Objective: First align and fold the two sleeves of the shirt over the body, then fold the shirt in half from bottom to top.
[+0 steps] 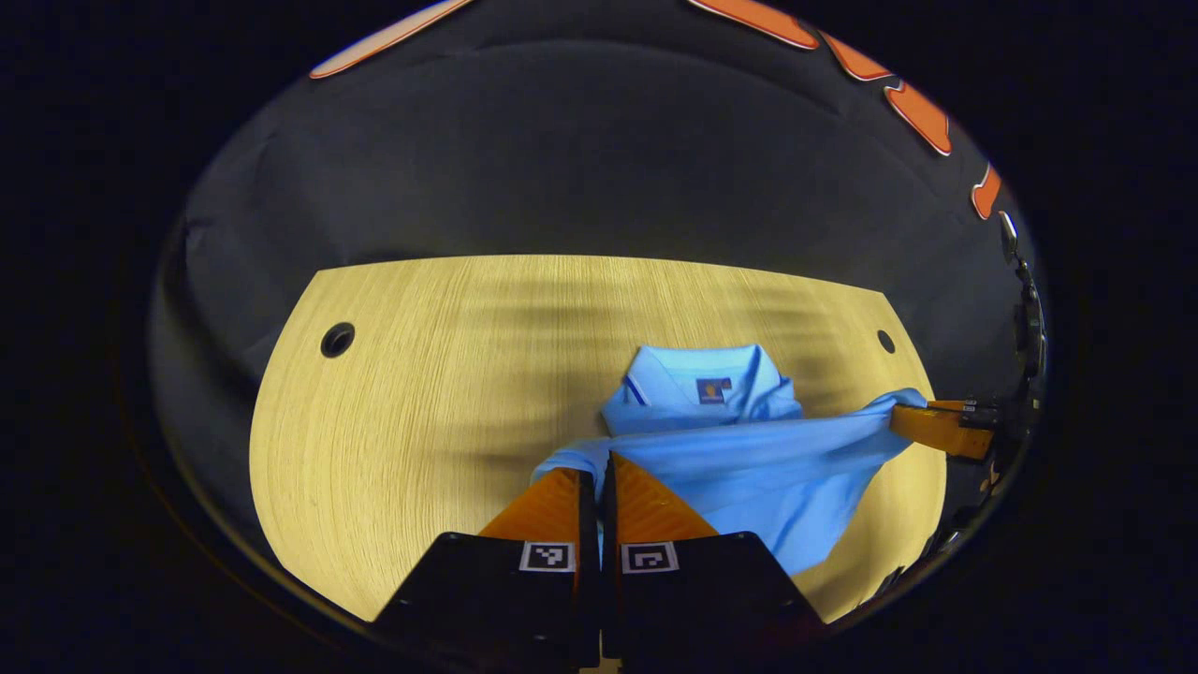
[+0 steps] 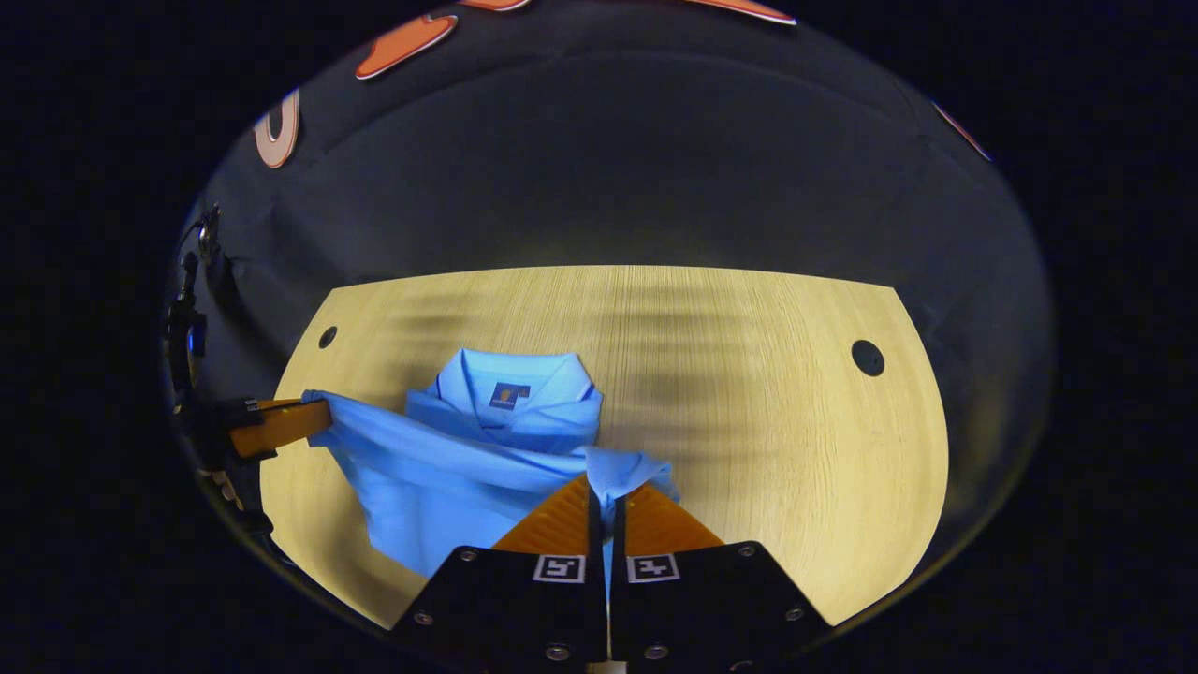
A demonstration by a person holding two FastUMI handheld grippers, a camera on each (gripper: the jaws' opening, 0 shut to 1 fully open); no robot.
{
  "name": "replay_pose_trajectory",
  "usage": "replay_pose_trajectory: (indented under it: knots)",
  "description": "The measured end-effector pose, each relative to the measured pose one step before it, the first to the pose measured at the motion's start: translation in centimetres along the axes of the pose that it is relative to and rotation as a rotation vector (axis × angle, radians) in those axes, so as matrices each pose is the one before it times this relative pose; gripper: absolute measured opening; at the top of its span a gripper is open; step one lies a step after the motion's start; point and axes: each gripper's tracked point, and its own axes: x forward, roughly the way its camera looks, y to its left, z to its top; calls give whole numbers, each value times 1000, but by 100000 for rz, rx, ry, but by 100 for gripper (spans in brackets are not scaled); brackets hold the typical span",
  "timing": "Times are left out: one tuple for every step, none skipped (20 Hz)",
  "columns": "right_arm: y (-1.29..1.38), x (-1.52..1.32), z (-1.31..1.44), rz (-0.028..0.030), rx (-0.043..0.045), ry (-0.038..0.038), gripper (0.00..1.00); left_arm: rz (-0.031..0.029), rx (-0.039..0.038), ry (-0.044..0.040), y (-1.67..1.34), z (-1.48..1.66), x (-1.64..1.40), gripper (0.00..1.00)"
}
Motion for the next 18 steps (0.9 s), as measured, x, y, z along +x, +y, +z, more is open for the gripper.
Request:
replay_pose_trajectory:
  knots:
    - [-102,831,114,-84,1301,-24,2,1265,1678,-605,338,308,845,5]
    - [-285,342,143,-985,834,-492,2,556,1899,207,13,63,782,5]
    - [-452,281,256,-2174,-87,-924,3,835,1501,-297,-24,194,521,7]
    - [-378,558,229,-1571,-710,-1536,5,-479,942,-476,36,126,483,10]
    - [101,899,455,711,-666,-2046,11,975,58,-397,152,289,64,22]
    - [284,655,399,1597,13,-1651,15,1491,-872,-1609,293,158,413,22]
    - [7,-218,31,-32,51,-1294,27,164,-1107,-1528,-44,71,620,38]
    - [-48,45,215,-363,325,-1006,39,-877,-1388,-1378,-580,287,-135,53]
    - [-250,-214,281,21,664,-628,53,-363,-797,-1408,-382,373,-227,69]
    - [70,-263,242,916,1054,-368,61,-158,-417,-1139,-19,-18,-76,84]
    - [98,-196,125,798,1051,96,84,-453,642,-2093,-114,538,-603,100]
    - [18,-482,139,170,924,-186,99,697,1436,-2510,9,741,-428,100]
    - [-180,-414,150,-303,491,-588,99,1514,1680,-2771,102,847,-363,100]
    - [-93,-657,332,-235,445,-1077,99,819,1284,-3168,-211,703,-441,100]
    - [18,-964,595,128,561,-1383,99,251,1151,-3177,-234,858,-732,100]
    - [-58,-985,603,-47,692,-1525,99,457,1570,-3045,181,1037,-731,100]
    - [21,-927,500,15,726,-1652,99,1262,3086,-3822,335,1077,-553,100]
    - [-92,-701,378,-486,350,-1149,99,739,2800,-2802,489,917,-702,100]
